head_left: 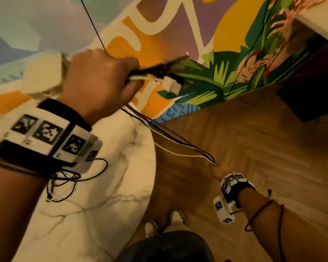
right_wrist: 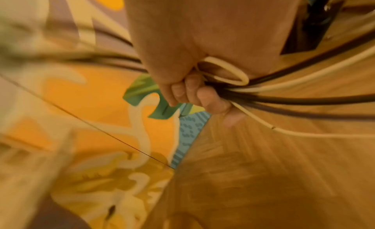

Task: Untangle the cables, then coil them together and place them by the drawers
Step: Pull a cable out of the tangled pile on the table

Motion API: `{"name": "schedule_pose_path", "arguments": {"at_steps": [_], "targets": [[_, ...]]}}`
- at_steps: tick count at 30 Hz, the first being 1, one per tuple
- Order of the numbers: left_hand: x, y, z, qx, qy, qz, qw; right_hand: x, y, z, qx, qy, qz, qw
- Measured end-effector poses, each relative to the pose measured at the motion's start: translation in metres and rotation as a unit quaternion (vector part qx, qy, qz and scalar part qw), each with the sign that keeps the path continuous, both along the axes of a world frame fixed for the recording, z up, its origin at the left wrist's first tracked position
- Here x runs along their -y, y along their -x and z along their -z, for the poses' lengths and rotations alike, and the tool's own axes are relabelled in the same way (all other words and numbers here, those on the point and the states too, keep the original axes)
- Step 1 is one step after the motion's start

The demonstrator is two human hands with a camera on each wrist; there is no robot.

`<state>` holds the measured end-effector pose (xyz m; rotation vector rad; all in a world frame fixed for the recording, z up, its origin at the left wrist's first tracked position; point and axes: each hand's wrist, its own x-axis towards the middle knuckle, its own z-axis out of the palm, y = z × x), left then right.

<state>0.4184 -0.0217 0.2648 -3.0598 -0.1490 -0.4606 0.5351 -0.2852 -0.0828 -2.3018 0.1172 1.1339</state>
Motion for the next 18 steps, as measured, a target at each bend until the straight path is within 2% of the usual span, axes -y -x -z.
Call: {"name": "schedule_pose_path", "arguments": {"at_steps": [3, 5, 7, 9, 12, 14, 15, 16, 18], "targets": [[0.024, -0.008, 0.047, -0.084, 0.053, 0.011, 0.995, -0.023, 0.01, -0.044, -0.01, -0.086, 0.012, 0.996], [0.042, -0.01, 0.079, -0.166, 0.118, -0.008, 0.979, -0.039, 0.019, -0.067, -0.016, -0.16, 0.016, 0.987], [0.055, -0.008, 0.109, -0.239, 0.215, 0.003, 0.947, -0.054, 0.027, -0.084, -0.01, -0.215, 0.005, 0.977], [0.062, -0.002, 0.132, -0.275, 0.328, 0.024, 0.903, -0.063, 0.034, -0.101, -0.008, -0.243, -0.018, 0.97], [0.065, 0.009, 0.156, -0.33, 0.397, 0.008, 0.856, -0.067, 0.038, -0.118, -0.065, -0.212, -0.021, 0.975], [0.066, 0.015, 0.164, -0.335, 0.416, -0.02, 0.845, -0.075, 0.041, -0.133, -0.068, -0.277, -0.048, 0.957], [0.066, 0.017, 0.165, -0.319, 0.433, -0.05, 0.842, -0.083, 0.045, -0.141, -0.058, -0.296, -0.031, 0.953], [0.064, 0.019, 0.166, -0.292, 0.452, -0.085, 0.839, -0.09, 0.049, -0.144, -0.024, -0.312, -0.032, 0.949], [0.06, 0.019, 0.167, -0.236, 0.498, -0.159, 0.819, -0.102, 0.054, -0.149, 0.056, -0.315, -0.107, 0.941]]}}
